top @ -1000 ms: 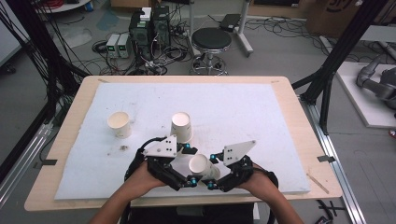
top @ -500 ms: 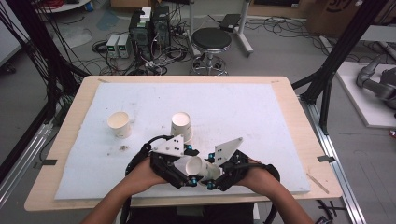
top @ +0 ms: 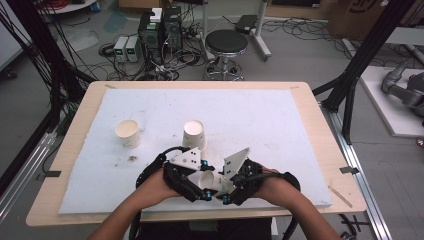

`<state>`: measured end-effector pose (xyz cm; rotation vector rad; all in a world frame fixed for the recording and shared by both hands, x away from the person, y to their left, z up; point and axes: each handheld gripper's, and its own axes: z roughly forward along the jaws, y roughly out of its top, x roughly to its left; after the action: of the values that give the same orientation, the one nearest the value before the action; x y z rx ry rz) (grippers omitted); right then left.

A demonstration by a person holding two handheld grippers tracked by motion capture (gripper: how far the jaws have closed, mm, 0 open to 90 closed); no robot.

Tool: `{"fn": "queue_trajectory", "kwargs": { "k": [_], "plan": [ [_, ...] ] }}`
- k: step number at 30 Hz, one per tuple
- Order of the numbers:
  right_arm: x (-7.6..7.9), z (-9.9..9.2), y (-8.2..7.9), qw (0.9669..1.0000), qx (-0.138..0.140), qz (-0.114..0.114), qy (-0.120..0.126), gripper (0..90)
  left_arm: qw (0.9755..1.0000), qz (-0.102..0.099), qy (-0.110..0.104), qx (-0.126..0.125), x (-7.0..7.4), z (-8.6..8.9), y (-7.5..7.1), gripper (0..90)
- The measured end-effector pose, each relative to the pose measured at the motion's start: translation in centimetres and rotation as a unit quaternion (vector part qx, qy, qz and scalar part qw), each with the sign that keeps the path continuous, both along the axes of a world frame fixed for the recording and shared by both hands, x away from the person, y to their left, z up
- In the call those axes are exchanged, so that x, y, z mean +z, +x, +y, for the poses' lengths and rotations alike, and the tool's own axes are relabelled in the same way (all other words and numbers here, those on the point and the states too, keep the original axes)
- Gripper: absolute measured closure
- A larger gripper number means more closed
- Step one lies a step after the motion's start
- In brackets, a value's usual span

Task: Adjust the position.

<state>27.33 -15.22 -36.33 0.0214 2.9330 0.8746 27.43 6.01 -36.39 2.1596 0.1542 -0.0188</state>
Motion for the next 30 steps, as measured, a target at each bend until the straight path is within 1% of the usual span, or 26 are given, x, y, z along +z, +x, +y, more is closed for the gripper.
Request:
{"fn": "queue_trajectory", "kwargs": {
  "k": [2,7,9,10,12,13,14,15,16,17,18,20,21,24,25,26,28,29,30],
  "plan": [
    [0.1,0.1,-0.1,1.0,-0.001,0.002,-0.008,34.9,1.0,0.0,0.002,-0.002,0.0,0.0,0.0,34.8],
    [0.1,0.2,-0.1,0.9998,0.0,0.003,-0.019,35.0,0.9999,-0.002,0.009,-0.005,-0.2,-0.1,0.0,36.3],
    [0.0,0.2,-0.1,0.9998,-0.001,0.005,-0.018,33.4,1.0,-0.002,0.007,-0.006,-0.3,0.0,-0.1,36.9],
    [-0.1,0.1,-0.1,0.9999,-0.001,0.006,-0.015,31.3,1.0,-0.001,0.001,-0.006,-0.3,0.1,-0.1,36.9],
    [-0.1,-0.2,0.0,1.0,-0.009,0.004,0.002,24.5,0.9999,0.002,-0.014,-0.003,-0.4,0.4,-0.1,37.0],
    [-0.2,-0.5,0.0,0.9995,-0.024,0.005,0.02,20.4,0.9998,0.003,-0.018,-0.001,-0.4,0.6,-0.1,37.0],
    [-0.1,-0.7,0.1,0.9991,-0.029,0.01,0.03,20.4,0.9996,0.004,-0.027,0.002,-0.5,0.9,-0.1,37.1],
    [-0.2,-1.1,0.1,0.9981,-0.035,0.011,0.05,20.4,0.9995,0.005,-0.032,0.005,-0.6,1.0,-0.1,37.1],
    [-0.2,-1.4,0.1,0.9974,-0.036,0.012,0.061,20.5,0.9992,0.007,-0.039,0.009,-0.6,1.3,-0.1,37.1],
    [-0.2,-1.8,0.1,0.9962,-0.04,0.013,0.076,20.5,0.999,0.007,-0.041,0.011,-0.7,1.5,0.0,37.1],
    [-0.1,-2.1,0.1,0.9948,-0.044,0.014,0.091,20.5,0.9986,0.01,-0.05,0.014,-0.8,1.7,0.0,37.1],
    [-0.1,-2.8,0.0,0.9912,-0.052,0.013,0.121,20.4,0.9981,0.012,-0.057,0.019,-1.0,2.1,0.0,37.1],
    [-0.1,-3.2,-0.1,0.9891,-0.056,0.013,0.136,20.5,0.9976,0.013,-0.064,0.023,-1.1,2.3,0.0,37.1],
    [-0.1,-4.1,-0.2,0.9812,-0.072,0.017,0.178,20.2,0.9958,0.012,-0.086,0.03,-1.3,2.7,0.0,37.1],
    [-0.2,-4.3,-0.3,0.9787,-0.078,0.018,0.189,19.2,0.9953,0.009,-0.091,0.03,-1.4,2.8,0.0,37.1],
    [-0.3,-4.5,-0.3,0.9771,-0.083,0.017,0.195,19.1,0.9943,0.009,-0.101,0.031,-1.4,3.0,-0.1,37.1],
    [-0.6,-4.8,-0.5,0.9717,-0.098,0.012,0.215,19.1,0.9931,0.005,-0.113,0.032,-1.5,3.2,-0.2,37.0],
    [-0.8,-5.0,-0.6,0.9702,-0.101,0.014,0.22,19.1,0.9925,0.004,-0.117,0.035,-1.6,3.3,-0.3,36.9],
    [-1.0,-5.2,-0.6,0.969,-0.097,0.012,0.227,19.1,0.9922,0.003,-0.119,0.036,-1.7,3.3,-0.3,36.9]
  ]
}}
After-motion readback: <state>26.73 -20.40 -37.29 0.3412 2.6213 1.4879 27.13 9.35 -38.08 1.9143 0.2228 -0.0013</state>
